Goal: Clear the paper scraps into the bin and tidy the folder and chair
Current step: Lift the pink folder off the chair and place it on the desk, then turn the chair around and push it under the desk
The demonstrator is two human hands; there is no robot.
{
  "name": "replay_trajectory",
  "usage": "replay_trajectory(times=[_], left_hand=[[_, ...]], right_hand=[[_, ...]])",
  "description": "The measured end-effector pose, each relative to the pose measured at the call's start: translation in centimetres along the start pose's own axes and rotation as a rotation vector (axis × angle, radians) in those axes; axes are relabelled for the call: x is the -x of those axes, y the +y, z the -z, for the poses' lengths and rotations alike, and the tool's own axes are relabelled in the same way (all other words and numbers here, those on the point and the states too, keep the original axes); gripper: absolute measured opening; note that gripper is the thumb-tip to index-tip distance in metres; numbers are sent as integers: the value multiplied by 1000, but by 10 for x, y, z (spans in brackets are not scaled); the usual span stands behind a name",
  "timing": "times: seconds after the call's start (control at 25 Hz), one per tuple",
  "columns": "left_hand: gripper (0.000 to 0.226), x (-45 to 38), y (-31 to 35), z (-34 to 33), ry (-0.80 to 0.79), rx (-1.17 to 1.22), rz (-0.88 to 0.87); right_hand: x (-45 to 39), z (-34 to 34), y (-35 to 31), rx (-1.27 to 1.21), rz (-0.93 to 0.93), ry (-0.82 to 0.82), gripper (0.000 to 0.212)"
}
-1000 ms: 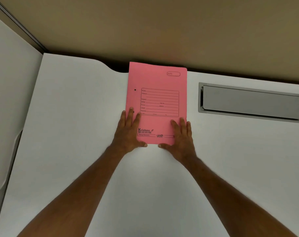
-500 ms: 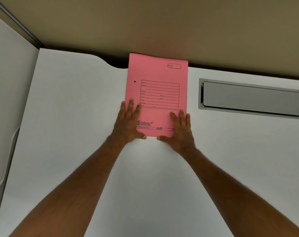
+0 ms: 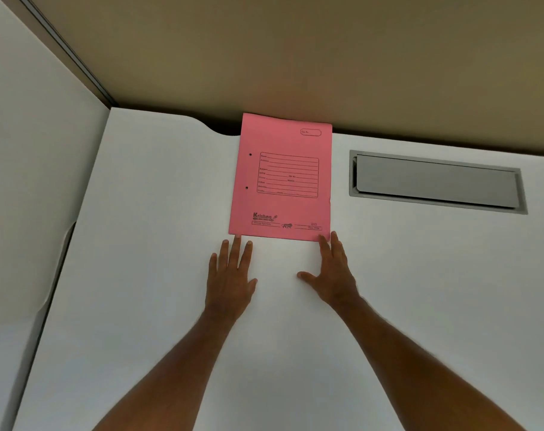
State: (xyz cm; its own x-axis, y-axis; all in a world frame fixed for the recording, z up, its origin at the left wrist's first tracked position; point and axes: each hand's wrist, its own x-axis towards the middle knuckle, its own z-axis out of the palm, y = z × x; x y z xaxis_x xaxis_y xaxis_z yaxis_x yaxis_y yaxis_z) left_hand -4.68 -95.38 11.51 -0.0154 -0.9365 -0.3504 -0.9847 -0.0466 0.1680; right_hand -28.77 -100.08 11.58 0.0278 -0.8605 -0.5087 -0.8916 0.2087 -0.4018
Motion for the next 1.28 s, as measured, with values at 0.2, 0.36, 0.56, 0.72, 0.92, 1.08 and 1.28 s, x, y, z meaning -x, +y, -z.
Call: replay_trajectory(times=[0.2,0.36,0.56,0.72,0.92,1.08,1.28], left_hand=[[86,77,7,-10,-32,-19,46],[83,136,27,-11,-27,-41,38],[80,203,58,-14,-34,-30,32],[78,269,91,-16,4,-16,21],[77,355,130,-34,32,-59,41],[77,425,150,-49,76,-45,73],[78,515,155,-62,109,-19,81]], right_hand=[[81,-4,24,-9,-39,-58,103],[148,-8,48,13,-36,-76,100],[221,-13,79,74,10,-56,92],[284,-15,109,150,102,9,82],[359,-26,148,262,188,24,79],[420,-35,175,307,257,59,78],[496,-53,190,336,289,96,78]])
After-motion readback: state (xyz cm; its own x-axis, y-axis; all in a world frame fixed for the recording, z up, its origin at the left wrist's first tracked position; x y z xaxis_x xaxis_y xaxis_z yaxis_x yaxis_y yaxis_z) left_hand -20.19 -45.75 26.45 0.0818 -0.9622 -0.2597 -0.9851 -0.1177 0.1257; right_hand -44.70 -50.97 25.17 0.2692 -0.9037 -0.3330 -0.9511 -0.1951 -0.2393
